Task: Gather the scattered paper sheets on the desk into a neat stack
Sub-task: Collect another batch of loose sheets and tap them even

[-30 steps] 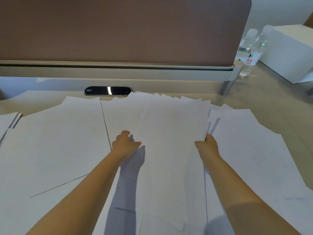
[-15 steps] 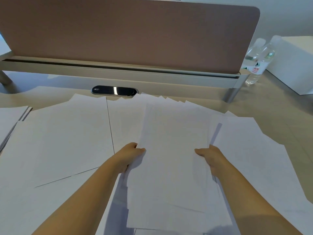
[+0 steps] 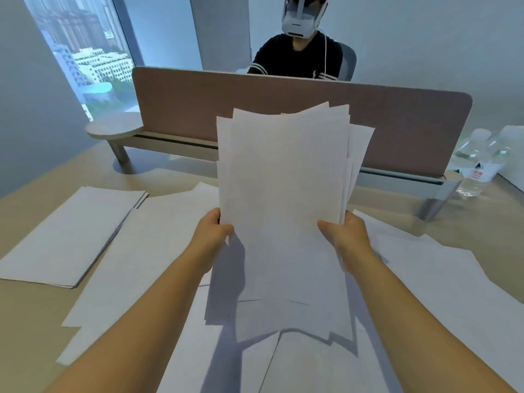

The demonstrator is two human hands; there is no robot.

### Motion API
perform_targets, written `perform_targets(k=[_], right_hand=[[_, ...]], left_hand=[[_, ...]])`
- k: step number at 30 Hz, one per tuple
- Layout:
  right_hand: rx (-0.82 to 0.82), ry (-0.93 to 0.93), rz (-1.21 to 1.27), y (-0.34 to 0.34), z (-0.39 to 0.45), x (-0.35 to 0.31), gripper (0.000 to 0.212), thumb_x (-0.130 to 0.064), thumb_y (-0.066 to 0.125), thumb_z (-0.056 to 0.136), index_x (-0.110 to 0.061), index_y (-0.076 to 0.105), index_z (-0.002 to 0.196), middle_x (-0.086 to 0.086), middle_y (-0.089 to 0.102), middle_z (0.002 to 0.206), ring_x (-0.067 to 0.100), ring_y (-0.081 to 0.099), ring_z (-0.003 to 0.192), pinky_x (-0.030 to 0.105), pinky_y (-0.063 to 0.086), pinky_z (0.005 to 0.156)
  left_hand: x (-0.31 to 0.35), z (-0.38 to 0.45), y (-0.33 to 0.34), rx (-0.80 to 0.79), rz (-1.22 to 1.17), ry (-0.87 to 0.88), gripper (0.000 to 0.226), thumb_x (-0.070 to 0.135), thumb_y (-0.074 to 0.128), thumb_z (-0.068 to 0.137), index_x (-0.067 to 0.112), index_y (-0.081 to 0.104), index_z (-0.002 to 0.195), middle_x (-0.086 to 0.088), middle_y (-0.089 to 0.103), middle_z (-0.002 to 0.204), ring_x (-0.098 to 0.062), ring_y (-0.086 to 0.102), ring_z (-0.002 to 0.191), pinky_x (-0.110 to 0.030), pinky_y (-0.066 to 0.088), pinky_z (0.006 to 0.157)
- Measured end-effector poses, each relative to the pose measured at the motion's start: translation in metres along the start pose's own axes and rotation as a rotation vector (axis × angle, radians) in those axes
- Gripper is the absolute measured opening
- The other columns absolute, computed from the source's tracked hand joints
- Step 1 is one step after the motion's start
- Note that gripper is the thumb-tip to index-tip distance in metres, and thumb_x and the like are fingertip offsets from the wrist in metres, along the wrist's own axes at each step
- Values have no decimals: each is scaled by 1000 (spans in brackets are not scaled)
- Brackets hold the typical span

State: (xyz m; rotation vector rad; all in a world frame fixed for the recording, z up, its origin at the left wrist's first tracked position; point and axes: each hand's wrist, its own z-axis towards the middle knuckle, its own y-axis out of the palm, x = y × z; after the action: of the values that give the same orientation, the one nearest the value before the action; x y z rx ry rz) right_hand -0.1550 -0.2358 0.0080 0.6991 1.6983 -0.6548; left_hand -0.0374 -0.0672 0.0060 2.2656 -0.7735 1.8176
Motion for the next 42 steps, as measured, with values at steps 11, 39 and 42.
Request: perform_targets(k=[11,39,42], right_hand=[[-129,-145,51,66,-31,-68,33,-1,57,87,1,55,120,5,56,97,19,54,79,28,42,79],[-252,-87,130,84,-11,-52,26,-1,69,76,-13,60,97,3,63,89,24,60,83,39,49,81],[-287,-116,116,88,-11,-53,28,-2,68,78,-12,57,102,5,61,96,24,58,88,36,47,81]], left_hand=[[38,-25,-78,270,-239,136,31,-10,49,85,0,54,114,-13,58,107,-39,54,103,-48,45,95],[22,-1,-103,155,-302,172,50,1,65,79,5,50,127,-18,58,120,-37,56,111,-54,45,98],[25,-4,-112,157,-302,180,51,6,68,77,7,51,126,-17,59,118,-35,57,109,-49,50,92]])
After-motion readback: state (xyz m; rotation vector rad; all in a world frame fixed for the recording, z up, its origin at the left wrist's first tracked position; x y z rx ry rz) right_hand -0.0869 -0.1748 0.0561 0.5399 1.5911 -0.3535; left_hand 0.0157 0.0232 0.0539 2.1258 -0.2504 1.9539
